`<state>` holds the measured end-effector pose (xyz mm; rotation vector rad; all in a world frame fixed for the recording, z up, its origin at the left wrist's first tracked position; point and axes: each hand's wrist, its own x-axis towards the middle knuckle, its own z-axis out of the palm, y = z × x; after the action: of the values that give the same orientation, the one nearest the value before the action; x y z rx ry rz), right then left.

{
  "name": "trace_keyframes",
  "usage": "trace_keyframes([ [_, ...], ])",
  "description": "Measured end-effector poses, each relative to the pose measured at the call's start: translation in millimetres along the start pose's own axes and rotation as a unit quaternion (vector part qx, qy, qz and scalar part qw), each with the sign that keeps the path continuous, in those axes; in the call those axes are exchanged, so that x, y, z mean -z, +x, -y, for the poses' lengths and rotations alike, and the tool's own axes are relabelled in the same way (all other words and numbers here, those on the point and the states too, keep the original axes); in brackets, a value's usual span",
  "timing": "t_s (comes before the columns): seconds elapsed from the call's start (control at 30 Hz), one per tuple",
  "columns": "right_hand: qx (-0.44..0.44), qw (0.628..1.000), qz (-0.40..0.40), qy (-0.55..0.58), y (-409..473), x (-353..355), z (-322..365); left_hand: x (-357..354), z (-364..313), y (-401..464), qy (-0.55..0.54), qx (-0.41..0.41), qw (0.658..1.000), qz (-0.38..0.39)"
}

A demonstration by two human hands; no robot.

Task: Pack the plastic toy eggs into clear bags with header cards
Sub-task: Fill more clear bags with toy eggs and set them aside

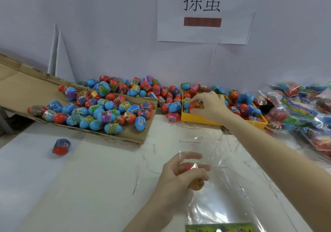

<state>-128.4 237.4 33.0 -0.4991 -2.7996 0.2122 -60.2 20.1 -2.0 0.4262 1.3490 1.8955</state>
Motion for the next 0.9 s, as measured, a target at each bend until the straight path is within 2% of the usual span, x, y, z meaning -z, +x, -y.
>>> trace_keyframes([
  [0.07, -0.003, 0.995, -0.06, 0.08, -6.9, 6.7, 2.2, 0.6, 0.7, -0.1, 0.009, -0.003, 1.0, -0.002],
  [0.13, -0.012, 0.963, -0.078, 0.258, -21.7, 24.5, 9.4, 0.8, 1.6, -0.1, 0.02, -0.008, 1.0, -0.008],
  [0.23, 0.048, 0.876, -0.033, 0.478, -59.0, 60.7, 22.5, 0.1, 1.6, 0.0, 0.028, -0.011, 0.999, -0.015],
  [0.3, 0.1, 0.852, 0.018, 0.513, -86.4, 79.5, 27.7, -0.4, 2.6, 0.2, 0.044, -0.015, 0.999, -0.012],
  [0.37, 0.131, 0.875, 0.057, 0.462, -106.0, 91.6, 32.4, -0.1, 3.6, 0.0, 0.059, -0.025, 0.998, -0.005],
  [0.43, 0.16, 0.934, 0.069, 0.312, -114.2, 97.3, 36.4, 0.3, 3.5, -0.5, 0.075, -0.032, 0.997, 0.004],
  [0.5, 0.189, 0.964, 0.094, 0.162, -113.5, 98.7, 40.3, 0.7, 2.6, -1.5, 0.083, -0.033, 0.996, 0.02],
  [0.6, 0.191, 0.965, 0.157, 0.091, -109.4, 97.7, 44.3, 1.7, 1.4, -2.4, 0.091, -0.033, 0.994, 0.042],
  [0.83, 0.19, 0.936, 0.267, 0.131, -110.3, 96.9, 39.6, 3.5, 0.1, -0.1, 0.088, -0.026, 0.994, 0.059],
  [0.9, 0.192, 0.935, 0.272, 0.122, -111.4, 97.4, 39.2, 5.1, 0.9, 0.1, 0.087, -0.025, 0.994, 0.065],
])
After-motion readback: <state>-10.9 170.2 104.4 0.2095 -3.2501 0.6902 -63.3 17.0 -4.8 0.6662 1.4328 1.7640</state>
